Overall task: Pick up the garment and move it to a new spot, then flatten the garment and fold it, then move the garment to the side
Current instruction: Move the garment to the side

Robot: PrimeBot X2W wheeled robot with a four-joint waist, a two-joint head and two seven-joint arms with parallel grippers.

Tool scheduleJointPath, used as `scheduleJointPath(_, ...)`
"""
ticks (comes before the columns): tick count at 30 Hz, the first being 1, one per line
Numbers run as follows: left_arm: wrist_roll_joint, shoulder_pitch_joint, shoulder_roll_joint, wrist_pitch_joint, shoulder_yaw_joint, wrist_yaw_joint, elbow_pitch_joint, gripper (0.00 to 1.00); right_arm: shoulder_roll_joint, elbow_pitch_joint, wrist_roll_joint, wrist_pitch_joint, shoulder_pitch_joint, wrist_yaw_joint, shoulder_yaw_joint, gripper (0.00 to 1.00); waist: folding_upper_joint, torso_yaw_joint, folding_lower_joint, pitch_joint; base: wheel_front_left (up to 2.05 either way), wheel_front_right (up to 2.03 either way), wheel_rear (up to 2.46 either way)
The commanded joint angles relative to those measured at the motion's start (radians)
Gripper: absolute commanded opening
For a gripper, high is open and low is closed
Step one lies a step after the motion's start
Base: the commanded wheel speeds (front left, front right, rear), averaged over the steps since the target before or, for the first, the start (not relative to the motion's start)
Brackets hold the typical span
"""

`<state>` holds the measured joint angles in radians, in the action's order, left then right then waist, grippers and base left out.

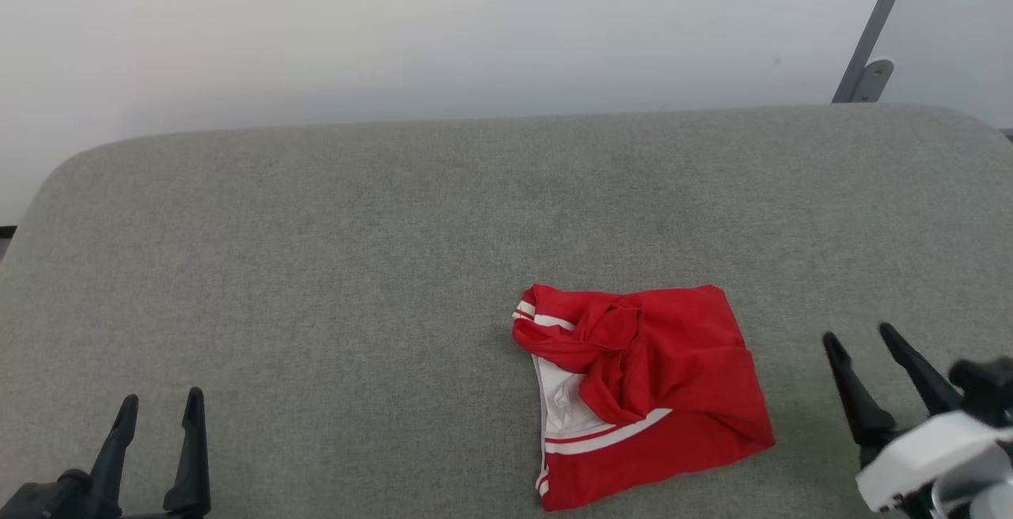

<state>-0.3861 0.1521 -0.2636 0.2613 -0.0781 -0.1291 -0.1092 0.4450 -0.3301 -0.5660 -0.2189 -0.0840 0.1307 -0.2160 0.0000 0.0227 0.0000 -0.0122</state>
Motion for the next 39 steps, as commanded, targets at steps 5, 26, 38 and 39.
scheduleJointPath(5, -0.018, -0.018, 0.002, 0.005, 0.004, -0.001, 0.007, 1.00, 0.044, 0.019, -0.075, 0.129, -0.083, 0.000, -0.093, 1.00, 0.0000, -0.009, 0.0000, -0.023, 0.00, 0.00, 0.00)
scheduleJointPath(26, -0.047, -0.115, 0.015, 0.005, 0.090, -0.001, -0.020, 1.00, 0.140, -0.044, -0.324, 0.914, -0.357, 0.000, -0.280, 1.00, 0.0000, -0.112, 0.0000, -0.133, 0.00, 0.00, 0.00)
scheduleJointPath(38, -0.074, -0.171, 0.014, 0.005, 0.137, -0.001, -0.045, 1.00, 0.034, -0.191, -0.353, 1.075, -0.411, 0.000, -0.346, 0.00, 0.0000, -0.153, 0.0000, -0.161, 0.00, 0.00, 0.00)
scheduleJointPath(39, -0.078, -0.175, 0.012, 0.005, 0.141, -0.001, -0.048, 1.00, 0.036, -0.189, -0.355, 1.073, -0.416, 0.001, -0.350, 0.00, 0.0000, -0.152, 0.0000, -0.162, 0.00, 0.00, 0.00)
